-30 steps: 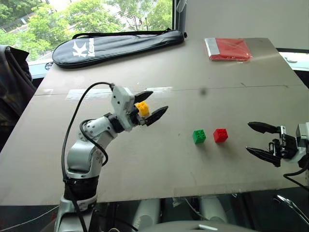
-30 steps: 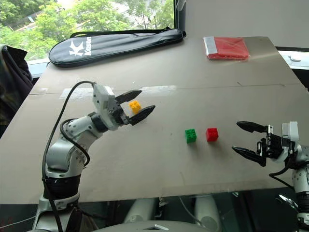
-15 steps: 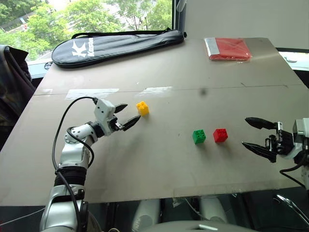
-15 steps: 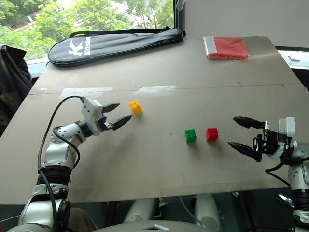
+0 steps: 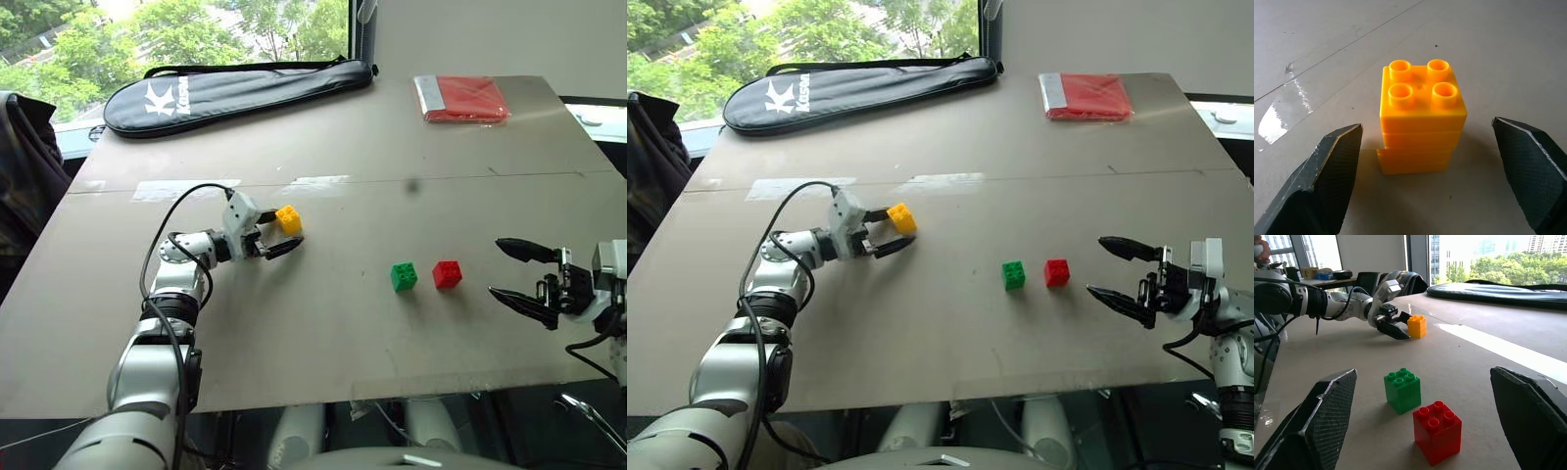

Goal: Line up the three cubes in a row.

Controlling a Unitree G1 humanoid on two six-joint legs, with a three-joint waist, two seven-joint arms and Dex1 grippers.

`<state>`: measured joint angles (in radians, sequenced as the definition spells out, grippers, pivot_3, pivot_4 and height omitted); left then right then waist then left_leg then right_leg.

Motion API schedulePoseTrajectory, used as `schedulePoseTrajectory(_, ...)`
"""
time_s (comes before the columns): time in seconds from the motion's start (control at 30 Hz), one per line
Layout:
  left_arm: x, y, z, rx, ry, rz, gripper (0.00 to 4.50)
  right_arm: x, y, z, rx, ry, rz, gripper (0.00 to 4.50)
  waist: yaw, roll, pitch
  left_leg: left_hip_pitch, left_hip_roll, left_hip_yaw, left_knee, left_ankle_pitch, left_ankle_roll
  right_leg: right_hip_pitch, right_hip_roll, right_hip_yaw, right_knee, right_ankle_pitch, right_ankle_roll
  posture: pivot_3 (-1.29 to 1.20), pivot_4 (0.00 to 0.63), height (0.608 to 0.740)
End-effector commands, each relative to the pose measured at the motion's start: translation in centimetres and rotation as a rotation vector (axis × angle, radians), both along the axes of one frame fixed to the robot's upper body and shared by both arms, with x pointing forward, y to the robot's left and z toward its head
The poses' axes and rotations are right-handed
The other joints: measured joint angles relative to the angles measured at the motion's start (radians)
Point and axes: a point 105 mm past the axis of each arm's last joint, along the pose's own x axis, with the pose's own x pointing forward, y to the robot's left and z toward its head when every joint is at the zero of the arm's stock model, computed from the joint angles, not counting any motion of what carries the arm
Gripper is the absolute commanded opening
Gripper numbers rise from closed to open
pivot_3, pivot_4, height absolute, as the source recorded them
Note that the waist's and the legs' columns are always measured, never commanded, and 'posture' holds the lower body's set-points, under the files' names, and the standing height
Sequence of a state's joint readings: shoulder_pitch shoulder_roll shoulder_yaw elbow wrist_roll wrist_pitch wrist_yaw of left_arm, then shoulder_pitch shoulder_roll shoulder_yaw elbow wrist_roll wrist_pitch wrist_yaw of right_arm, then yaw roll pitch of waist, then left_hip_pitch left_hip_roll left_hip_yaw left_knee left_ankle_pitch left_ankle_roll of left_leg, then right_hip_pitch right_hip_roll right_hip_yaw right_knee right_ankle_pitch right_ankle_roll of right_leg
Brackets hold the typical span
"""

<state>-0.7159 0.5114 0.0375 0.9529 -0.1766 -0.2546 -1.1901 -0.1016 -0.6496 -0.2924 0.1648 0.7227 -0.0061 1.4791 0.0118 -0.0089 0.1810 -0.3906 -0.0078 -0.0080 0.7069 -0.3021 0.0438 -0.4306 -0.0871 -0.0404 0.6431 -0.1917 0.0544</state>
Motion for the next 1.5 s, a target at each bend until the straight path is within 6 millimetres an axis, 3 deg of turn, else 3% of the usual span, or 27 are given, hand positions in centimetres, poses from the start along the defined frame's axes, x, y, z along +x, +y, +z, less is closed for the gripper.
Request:
schedulePoseTrajectory(0.03,-0.1,-0.6,0.3,0.012,-0.018,-0.05,3.58,-0.4,-0.2,0.8,0.001,-0.05,0.0,4.5,0.0,0.0,0.0,0.0,0.0,0.0,0.0,0.0,0.0,0.0,0.0,0.0,0.0,0.0,0.0,0.0,0.15,0.694)
schedulePoseTrajectory(0.1,-0.2,-0.5,0.3,0.011,-0.018,-0.052,2.68,-0.5,-0.3,0.7,0.0,-0.048,-0.001,4.5,0.0,0.0,0.0,0.0,0.0,0.0,0.0,0.0,0.0,0.0,0.0,0.0,0.0,0.0,0.0,0.0,0.15,0.694)
schedulePoseTrajectory(0.13,-0.3,-0.5,0.3,0.01,-0.02,-0.057,2.03,-0.6,-0.3,0.6,-0.001,-0.047,-0.001,4.5,0.0,0.0,0.0,0.0,0.0,0.0,0.0,0.0,0.0,0.0,0.0,0.0,0.0,0.0,0.0,0.0,0.15,0.694)
schedulePoseTrajectory(0.2,-0.4,-0.5,0.3,0.014,-0.023,-0.067,1.25,-0.5,-0.5,0.5,-0.003,-0.046,-0.003,4.5,0.0,0.0,0.0,0.0,0.0,0.0,0.0,0.0,0.0,0.0,0.0,0.0,0.0,0.0,0.0,0.0,0.15,0.694)
schedulePoseTrajectory(0.37,-1.1,-1.4,0.7,0.033,-0.025,-0.156,1.3,-0.5,-0.7,0.4,-0.007,-0.049,-0.006,4.5,0.0,0.0,0.0,0.0,0.0,0.0,0.0,0.0,0.0,0.0,0.0,0.0,0.0,0.0,0.0,0.0,0.15,0.694)
schedulePoseTrajectory(0.67,-5.2,-9.1,0.4,0.054,0.028,-0.518,1.3,-1.2,-0.8,0.0,-0.01,-0.038,-0.019,4.5,0.002,0.0,0.0,-0.002,0.0,-0.001,0.001,0.0,0.0,0.0,0.0,0.0,0.0,0.0,0.0,0.0,0.15,0.694)
schedulePoseTrajectory(0.93,-6.4,-12.2,-1.0,0.081,0.05,-0.614,1.3,-1.9,-1.1,-0.2,-0.02,-0.031,-0.047,4.5,0.001,0.0,0.0,0.0,0.001,0.0,0.001,0.0,0.0,0.0,0.001,0.001,0.001,0.0,0.0,0.0,0.15,0.694)
schedulePoseTrajectory(1.5,-8.0,-12.3,-2.9,0.082,0.077,-0.572,1.3,-1.9,-0.7,-0.2,-0.016,-0.034,-0.057,4.5,0.002,0.001,-0.001,0.001,0.001,0.0,0.001,0.0,0.0,0.001,0.0,0.002,0.001,0.0,0.0,0.0,0.15,0.694)
